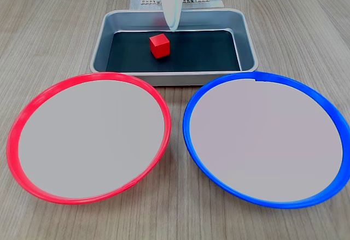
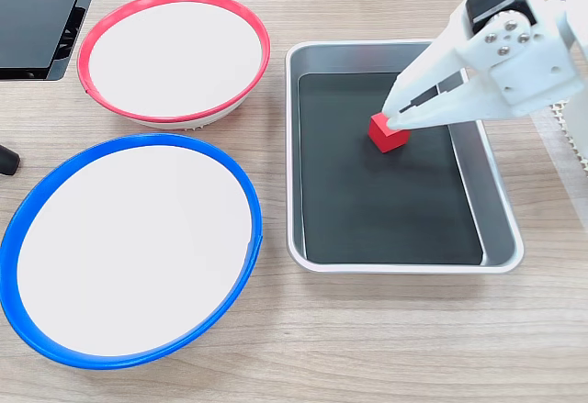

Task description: Move a red block from tray to red dish

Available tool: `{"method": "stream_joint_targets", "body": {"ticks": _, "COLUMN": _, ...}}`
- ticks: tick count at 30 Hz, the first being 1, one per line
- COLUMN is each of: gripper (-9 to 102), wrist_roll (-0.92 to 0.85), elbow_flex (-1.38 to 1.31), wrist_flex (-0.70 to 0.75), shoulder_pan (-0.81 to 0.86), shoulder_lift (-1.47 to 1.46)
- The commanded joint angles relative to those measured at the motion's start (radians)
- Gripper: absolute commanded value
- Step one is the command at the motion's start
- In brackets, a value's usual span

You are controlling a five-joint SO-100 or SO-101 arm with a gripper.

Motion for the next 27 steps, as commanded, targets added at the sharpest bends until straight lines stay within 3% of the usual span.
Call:
{"method": "stream_joint_targets", "body": {"ticks": 1, "gripper": 0, "wrist_roll": -0.13, "elbow_flex": -0.031, "wrist_flex": 0.035, "shoulder_pan": 0.015, "shoulder_lift": 0.023}}
{"method": "stream_joint_targets", "body": {"ticks": 3, "gripper": 0, "wrist_roll": -0.371, "elbow_flex": -0.11, "wrist_flex": 0.109, "shoulder_pan": 0.041, "shoulder_lift": -0.005}}
{"method": "stream_joint_targets", "body": {"ticks": 4, "gripper": 0, "wrist_roll": -0.611, "elbow_flex": -0.222, "wrist_flex": 0.17, "shoulder_pan": 0.069, "shoulder_lift": -0.078}}
{"method": "stream_joint_targets", "body": {"ticks": 5, "gripper": 0, "wrist_roll": -0.729, "elbow_flex": -0.288, "wrist_flex": 0.198, "shoulder_pan": 0.081, "shoulder_lift": -0.132}}
{"method": "stream_joint_targets", "body": {"ticks": 8, "gripper": 0, "wrist_roll": -1.06, "elbow_flex": -0.451, "wrist_flex": 0.313, "shoulder_pan": 0.091, "shoulder_lift": -0.285}}
{"method": "stream_joint_targets", "body": {"ticks": 10, "gripper": 0, "wrist_roll": -1.183, "elbow_flex": -0.566, "wrist_flex": 0.367, "shoulder_pan": 0.112, "shoulder_lift": -0.403}}
{"method": "stream_joint_targets", "body": {"ticks": 20, "gripper": 0, "wrist_roll": -1.262, "elbow_flex": -1.025, "wrist_flex": 0.492, "shoulder_pan": 0.137, "shoulder_lift": -1.045}}
{"method": "stream_joint_targets", "body": {"ticks": 21, "gripper": 1, "wrist_roll": -1.201, "elbow_flex": -1.034, "wrist_flex": 0.472, "shoulder_pan": 0.137, "shoulder_lift": -1.086}}
{"method": "stream_joint_targets", "body": {"ticks": 22, "gripper": 3, "wrist_roll": -1.023, "elbow_flex": -1.02, "wrist_flex": 0.416, "shoulder_pan": 0.135, "shoulder_lift": -1.173}}
{"method": "stream_joint_targets", "body": {"ticks": 27, "gripper": 17, "wrist_roll": -0.879, "elbow_flex": -0.937, "wrist_flex": 0.376, "shoulder_pan": 0.138, "shoulder_lift": -1.301}}
